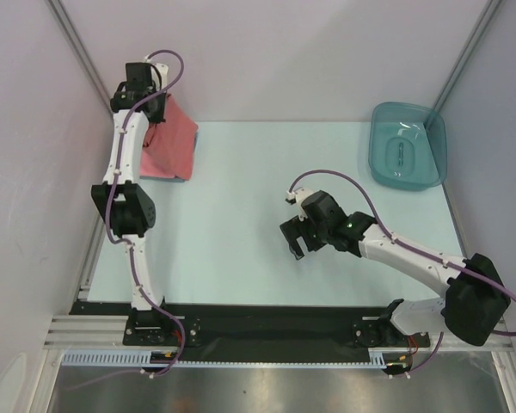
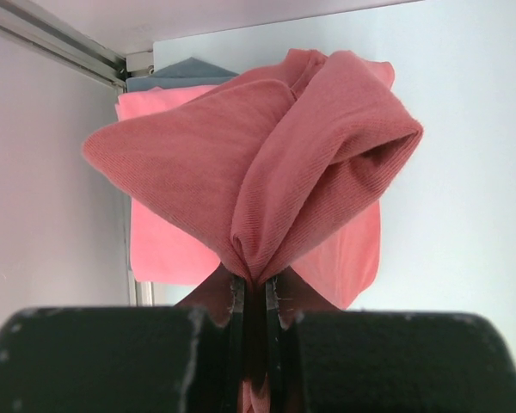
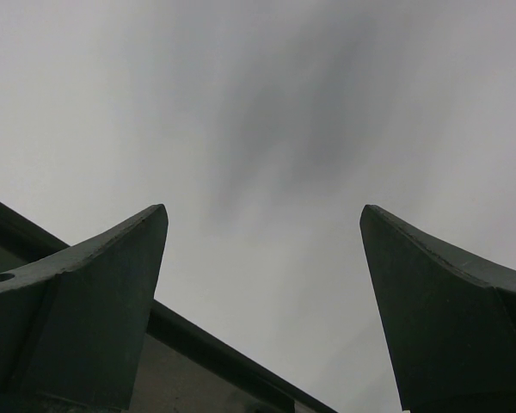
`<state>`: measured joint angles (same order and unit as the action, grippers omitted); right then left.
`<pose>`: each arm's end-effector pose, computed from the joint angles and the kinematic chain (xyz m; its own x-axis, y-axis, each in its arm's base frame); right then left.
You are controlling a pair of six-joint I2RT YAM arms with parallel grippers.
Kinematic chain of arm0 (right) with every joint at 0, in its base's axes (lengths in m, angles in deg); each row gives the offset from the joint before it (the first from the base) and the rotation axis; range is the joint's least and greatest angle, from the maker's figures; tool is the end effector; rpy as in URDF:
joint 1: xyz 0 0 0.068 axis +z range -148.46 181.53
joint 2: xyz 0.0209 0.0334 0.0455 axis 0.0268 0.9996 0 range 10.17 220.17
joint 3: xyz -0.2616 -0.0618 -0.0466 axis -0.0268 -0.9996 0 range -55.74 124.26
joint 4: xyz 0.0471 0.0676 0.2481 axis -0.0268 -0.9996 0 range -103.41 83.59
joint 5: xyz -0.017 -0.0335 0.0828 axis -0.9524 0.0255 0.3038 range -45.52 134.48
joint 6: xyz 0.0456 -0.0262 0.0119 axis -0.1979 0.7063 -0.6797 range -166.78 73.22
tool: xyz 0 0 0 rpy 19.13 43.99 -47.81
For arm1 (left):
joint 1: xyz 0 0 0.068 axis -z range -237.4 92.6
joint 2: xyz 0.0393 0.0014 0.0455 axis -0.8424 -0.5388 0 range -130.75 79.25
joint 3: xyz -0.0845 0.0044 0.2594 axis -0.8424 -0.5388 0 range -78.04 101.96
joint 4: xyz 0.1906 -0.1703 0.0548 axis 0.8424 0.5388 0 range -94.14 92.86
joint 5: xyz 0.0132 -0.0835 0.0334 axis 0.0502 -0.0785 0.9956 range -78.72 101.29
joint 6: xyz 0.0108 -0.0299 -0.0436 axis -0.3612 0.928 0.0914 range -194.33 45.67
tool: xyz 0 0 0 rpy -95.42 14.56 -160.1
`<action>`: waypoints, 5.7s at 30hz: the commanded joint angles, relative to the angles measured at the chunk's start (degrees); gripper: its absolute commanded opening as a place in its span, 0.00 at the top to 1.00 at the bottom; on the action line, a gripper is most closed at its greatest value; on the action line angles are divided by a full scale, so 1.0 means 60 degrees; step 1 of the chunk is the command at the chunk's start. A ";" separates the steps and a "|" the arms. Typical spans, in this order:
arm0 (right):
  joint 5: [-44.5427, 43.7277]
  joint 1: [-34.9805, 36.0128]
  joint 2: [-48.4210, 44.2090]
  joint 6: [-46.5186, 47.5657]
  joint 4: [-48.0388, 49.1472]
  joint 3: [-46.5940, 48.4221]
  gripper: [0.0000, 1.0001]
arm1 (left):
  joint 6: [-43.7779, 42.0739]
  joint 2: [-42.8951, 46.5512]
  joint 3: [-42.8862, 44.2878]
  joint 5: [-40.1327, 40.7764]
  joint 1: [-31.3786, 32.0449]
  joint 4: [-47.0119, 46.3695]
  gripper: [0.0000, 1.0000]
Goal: Fold and stack the t-shirts
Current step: Neatly place the folded tshirt to the corner
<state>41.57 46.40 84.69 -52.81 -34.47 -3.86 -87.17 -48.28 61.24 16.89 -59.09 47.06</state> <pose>0.1913 0.1879 0.2442 -0.6171 -0.4661 -0.6340 -0.6203 0.7839 0.0274 0.4926 0.0180 0.3619 -0.6425 0.2023 -0.7391 0.0390 0.9719 0.2321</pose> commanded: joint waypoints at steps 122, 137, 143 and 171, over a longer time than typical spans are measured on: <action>0.0398 0.0990 0.4879 -0.0813 -0.1799 0.4258 0.02 | 0.4146 -0.3456 -0.1036 -0.4583 -0.2794 -0.7580 1.00; 0.0252 0.1166 0.5100 -0.1280 -0.1887 0.4728 0.02 | 0.5261 -0.3665 -0.0927 -0.4450 -0.3321 -0.8296 1.00; 0.0296 0.1151 0.4778 -0.1691 -0.1375 0.4552 0.02 | 0.5435 -0.2158 -0.1417 -0.4435 -0.3175 -0.7992 0.91; 0.1817 -0.3080 -0.4214 -0.6258 0.3661 -0.3894 0.00 | 0.7677 0.9746 -1.4480 -0.5853 0.1806 -0.7434 0.49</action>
<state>46.62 31.53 65.15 -80.93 -22.66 -19.53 -44.07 0.75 -19.37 -15.78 -46.41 5.42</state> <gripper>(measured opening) 0.995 0.508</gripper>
